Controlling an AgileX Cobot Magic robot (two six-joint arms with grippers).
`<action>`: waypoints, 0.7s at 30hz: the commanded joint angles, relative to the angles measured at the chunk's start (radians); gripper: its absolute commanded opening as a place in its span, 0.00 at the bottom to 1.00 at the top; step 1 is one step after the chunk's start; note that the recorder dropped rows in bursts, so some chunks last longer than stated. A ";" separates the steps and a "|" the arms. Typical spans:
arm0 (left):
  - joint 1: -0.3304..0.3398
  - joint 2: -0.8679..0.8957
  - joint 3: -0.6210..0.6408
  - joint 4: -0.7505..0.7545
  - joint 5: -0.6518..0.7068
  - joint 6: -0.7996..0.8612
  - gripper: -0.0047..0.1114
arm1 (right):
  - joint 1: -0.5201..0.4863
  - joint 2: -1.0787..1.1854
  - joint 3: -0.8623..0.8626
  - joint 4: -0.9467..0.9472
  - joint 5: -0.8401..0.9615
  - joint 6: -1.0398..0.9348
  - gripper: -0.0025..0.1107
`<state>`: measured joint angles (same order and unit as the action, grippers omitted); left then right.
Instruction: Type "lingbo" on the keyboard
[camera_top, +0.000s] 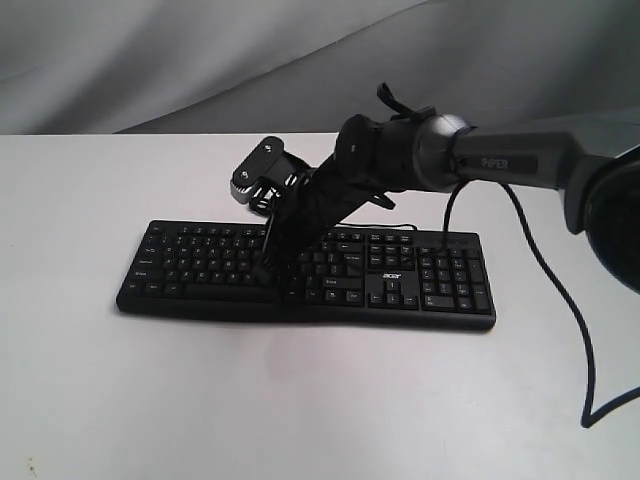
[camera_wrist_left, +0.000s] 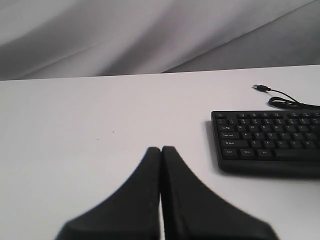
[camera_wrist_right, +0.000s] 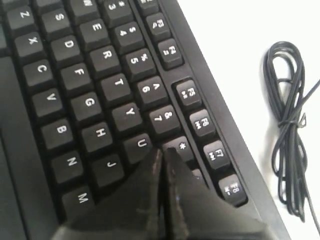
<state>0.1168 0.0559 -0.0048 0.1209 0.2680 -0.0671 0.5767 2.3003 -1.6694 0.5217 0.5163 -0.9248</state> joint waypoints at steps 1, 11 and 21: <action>0.001 0.004 0.005 -0.004 -0.006 -0.002 0.04 | 0.020 -0.030 -0.002 -0.006 0.018 -0.005 0.02; 0.001 0.004 0.005 -0.004 -0.006 -0.002 0.04 | 0.077 -0.028 -0.002 0.009 0.020 -0.009 0.02; 0.001 0.004 0.005 -0.004 -0.006 -0.002 0.04 | 0.082 -0.026 -0.002 0.003 0.021 -0.009 0.02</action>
<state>0.1168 0.0559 -0.0048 0.1209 0.2680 -0.0671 0.6580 2.2804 -1.6694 0.5239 0.5389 -0.9267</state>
